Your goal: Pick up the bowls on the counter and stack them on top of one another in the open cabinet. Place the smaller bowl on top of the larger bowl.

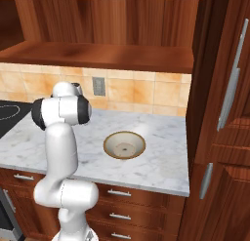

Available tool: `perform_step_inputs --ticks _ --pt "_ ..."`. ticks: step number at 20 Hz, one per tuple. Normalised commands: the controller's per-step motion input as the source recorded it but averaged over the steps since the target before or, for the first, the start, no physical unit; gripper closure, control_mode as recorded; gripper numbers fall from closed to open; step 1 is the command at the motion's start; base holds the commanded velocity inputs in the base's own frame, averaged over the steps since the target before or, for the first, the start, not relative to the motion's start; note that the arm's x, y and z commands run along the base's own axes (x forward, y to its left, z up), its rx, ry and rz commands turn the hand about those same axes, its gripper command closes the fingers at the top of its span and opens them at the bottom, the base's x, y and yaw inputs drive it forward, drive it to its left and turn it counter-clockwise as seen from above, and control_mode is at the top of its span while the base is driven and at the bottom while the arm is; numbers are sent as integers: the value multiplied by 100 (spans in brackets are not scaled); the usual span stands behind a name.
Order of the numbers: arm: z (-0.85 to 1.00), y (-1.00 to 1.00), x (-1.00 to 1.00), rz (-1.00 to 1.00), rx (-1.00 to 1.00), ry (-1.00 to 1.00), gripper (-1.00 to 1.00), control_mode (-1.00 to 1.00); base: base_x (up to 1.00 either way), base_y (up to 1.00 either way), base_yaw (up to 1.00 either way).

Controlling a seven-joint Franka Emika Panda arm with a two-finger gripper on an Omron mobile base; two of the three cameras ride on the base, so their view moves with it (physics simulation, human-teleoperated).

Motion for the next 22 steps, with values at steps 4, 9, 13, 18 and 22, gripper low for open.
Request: perform_step_inputs --ticks 4,9,13,18,22 --pt "6 0 -20 -3 0 -8 100 -100 0 0 0" --pt "30 -2 -55 -6 2 -12 100 -100 0 0 0" --pt "38 -10 -58 -6 6 -8 100 -100 0 0 0" --pt "42 -20 -45 -6 6 -4 100 -100 0 0 0" --pt "31 -32 -33 -5 6 -2 100 -100 0 0 0"
